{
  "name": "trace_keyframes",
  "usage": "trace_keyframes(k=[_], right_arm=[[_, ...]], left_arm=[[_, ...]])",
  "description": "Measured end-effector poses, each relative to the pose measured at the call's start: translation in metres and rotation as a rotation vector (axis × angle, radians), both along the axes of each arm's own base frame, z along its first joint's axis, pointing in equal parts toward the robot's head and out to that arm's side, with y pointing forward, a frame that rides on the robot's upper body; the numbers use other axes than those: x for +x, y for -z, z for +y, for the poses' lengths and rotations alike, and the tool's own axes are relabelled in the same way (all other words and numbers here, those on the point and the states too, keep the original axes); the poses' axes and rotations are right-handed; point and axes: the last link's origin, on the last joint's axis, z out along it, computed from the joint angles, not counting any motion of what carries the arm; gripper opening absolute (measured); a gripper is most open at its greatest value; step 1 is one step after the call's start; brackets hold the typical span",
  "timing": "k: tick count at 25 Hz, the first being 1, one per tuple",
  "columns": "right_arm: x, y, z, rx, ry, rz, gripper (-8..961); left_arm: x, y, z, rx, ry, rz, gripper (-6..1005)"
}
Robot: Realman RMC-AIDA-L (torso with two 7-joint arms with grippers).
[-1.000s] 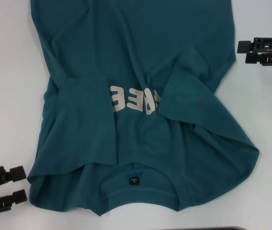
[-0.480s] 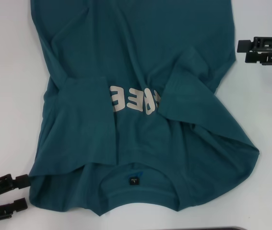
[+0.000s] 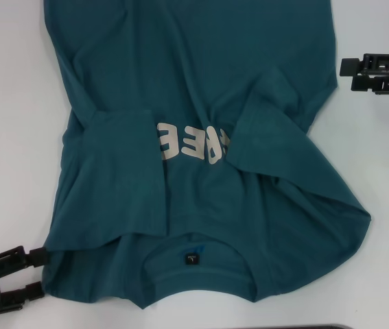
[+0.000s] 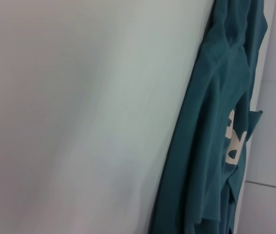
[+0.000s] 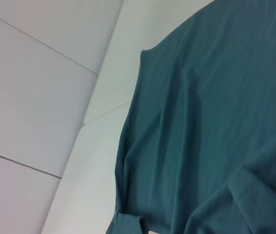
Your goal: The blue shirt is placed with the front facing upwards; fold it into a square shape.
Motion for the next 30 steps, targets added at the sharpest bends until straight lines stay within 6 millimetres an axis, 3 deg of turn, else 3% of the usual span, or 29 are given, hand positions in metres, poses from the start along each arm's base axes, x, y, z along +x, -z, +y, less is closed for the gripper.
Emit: trace_keyframes(k=[15, 30], right_arm=[[0.0, -0.001, -0.003, -0.008, -0.004, 0.01, 804], [0.003, -0.009, -0.007, 0.014, 0.006, 0.047, 801]], left_arm=[[0.012, 0.013, 0.026, -0.029, 0.021, 0.01, 904], [0.025, 0.015, 0.042, -0.092, 0.087, 0.062, 764]])
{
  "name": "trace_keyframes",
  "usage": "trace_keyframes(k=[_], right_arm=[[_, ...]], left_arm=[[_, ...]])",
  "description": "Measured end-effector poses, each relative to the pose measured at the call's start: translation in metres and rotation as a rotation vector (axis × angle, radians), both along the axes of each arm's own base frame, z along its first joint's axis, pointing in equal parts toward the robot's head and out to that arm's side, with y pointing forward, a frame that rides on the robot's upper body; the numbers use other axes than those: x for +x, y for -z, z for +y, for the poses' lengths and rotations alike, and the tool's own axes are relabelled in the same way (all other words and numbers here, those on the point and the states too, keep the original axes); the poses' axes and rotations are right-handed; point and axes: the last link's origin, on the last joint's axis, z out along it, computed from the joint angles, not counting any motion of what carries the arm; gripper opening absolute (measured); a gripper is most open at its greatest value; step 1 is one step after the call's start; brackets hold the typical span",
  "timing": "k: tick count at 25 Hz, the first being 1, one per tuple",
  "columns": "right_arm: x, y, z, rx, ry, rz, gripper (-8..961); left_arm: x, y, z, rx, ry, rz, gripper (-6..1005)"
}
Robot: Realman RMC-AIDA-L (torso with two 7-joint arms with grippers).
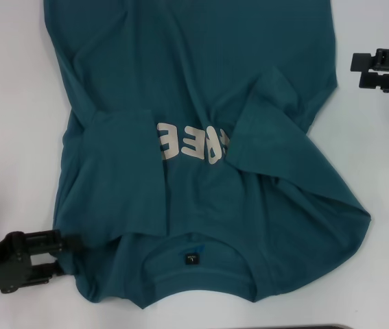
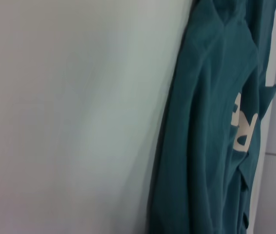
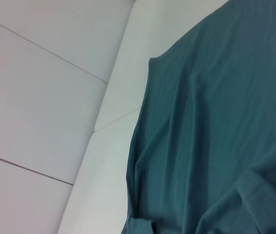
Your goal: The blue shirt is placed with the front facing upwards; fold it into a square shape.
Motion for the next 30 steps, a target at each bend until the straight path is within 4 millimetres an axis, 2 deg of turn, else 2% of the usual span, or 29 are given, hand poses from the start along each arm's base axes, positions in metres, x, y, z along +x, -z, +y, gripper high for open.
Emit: trace_keyframes(k=[4, 15, 20, 30], right_arm=[[0.001, -0.001, -0.001, 0.001, 0.001, 0.0, 801], [0.001, -0.001, -0.002, -0.004, 0.001, -0.003, 800], [0.003, -0.001, -0.006, -0.042, -0.004, -0.026, 800], [0.013, -0.02, -0.033, -0.143, -0.061, -0.064, 799]], left_arm=[[0.001, 0.001, 0.0, -0.009, 0.005, 0.001, 727], [0.0, -0.002, 0.0, -0.019, 0.005, 0.01, 269], [0.001, -0.01, -0.004, -0.027, 0.024, -0.011, 61], [0.0, -0.028, -0.003, -0.034, 0.071, 0.015, 54]])
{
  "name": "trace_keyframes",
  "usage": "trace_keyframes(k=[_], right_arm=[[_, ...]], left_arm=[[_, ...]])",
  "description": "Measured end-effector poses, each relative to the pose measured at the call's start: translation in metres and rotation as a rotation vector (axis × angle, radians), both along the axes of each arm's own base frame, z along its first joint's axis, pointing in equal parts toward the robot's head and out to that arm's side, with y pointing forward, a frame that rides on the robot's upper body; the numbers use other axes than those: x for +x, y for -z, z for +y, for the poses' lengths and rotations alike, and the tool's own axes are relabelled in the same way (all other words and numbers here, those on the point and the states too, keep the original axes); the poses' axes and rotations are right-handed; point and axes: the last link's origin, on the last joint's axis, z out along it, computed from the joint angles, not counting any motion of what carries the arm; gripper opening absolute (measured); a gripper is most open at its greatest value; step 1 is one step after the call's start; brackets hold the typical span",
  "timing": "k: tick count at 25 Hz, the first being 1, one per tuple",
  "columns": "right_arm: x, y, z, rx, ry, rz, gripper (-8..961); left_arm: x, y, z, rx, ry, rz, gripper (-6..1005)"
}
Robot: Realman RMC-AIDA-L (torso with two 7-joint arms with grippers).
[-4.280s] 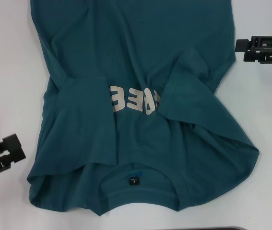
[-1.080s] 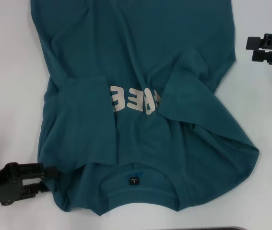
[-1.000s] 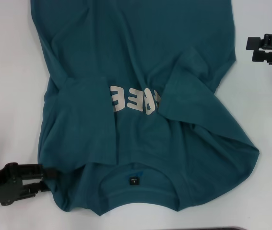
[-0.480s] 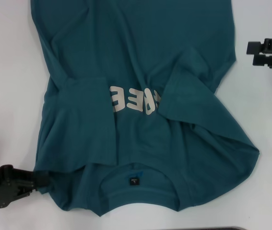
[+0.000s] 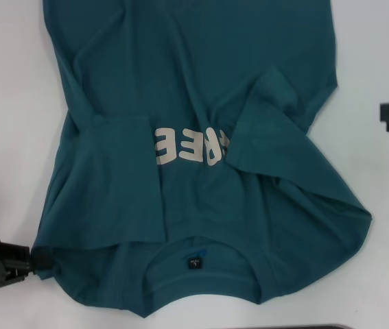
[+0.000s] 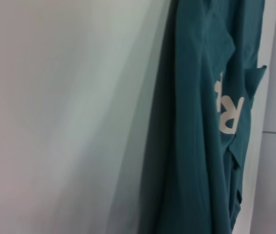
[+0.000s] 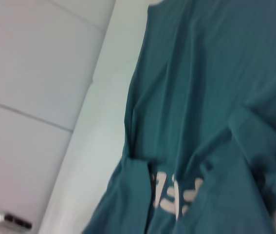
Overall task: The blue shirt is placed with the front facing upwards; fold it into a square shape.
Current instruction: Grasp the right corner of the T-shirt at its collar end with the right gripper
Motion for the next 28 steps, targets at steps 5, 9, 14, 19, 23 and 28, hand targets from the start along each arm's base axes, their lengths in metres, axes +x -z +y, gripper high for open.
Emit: trace_keyframes(k=[5, 9, 14, 19, 23, 28], right_arm=[[0.005, -0.009, -0.009, 0.057, -0.048, 0.005, 798], [0.007, -0.003, -0.013, 0.006, -0.034, -0.005, 798], [0.011, 0.007, -0.024, -0.103, 0.015, -0.027, 720], [0.017, 0.01, -0.04, -0.179, 0.073, -0.023, 687], [0.024, 0.011, -0.045, -0.211, 0.122, -0.057, 680], [0.033, 0.017, -0.048, -0.227, 0.172, -0.109, 672]], left_arm=[[0.005, -0.001, 0.006, 0.006, 0.036, -0.006, 54], [0.009, -0.002, 0.011, 0.009, 0.052, -0.014, 54], [0.013, -0.002, 0.018, 0.011, 0.074, -0.014, 53], [0.013, -0.002, 0.021, 0.016, 0.076, -0.007, 51], [0.013, -0.002, 0.022, 0.021, 0.076, -0.004, 50], [0.014, -0.002, 0.026, 0.027, 0.081, 0.003, 50]])
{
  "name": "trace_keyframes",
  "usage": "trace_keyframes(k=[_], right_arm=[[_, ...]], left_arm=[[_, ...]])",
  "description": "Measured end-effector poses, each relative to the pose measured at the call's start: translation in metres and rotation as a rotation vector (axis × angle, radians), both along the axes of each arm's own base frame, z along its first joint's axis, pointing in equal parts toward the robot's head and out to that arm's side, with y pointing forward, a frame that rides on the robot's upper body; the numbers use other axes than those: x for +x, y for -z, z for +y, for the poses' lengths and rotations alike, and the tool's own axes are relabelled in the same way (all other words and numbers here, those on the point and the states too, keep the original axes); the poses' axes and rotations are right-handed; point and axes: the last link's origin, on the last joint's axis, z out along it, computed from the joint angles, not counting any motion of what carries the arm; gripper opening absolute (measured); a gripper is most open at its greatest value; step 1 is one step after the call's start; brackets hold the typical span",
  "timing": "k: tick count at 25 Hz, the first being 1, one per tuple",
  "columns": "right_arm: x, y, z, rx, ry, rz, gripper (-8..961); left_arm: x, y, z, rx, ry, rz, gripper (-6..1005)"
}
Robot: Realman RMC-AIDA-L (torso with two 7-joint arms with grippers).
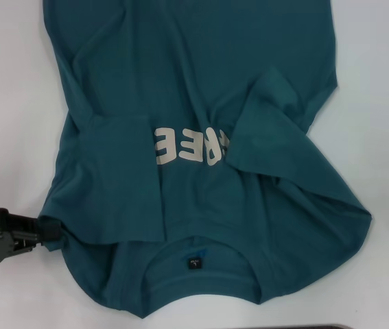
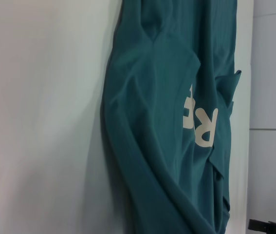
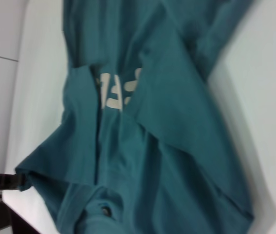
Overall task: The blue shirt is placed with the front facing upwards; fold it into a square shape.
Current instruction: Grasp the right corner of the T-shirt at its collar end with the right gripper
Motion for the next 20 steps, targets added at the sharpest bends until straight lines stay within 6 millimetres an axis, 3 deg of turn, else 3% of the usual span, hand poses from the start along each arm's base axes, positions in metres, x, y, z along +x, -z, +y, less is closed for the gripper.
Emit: trace_keyframes(k=[20], right_arm=[[0.007, 0.032, 0.004, 0.008, 0.086, -0.053, 637]], left_arm=[[-0.001, 0.002, 0.003, 0.013, -0.005, 0.012, 50]])
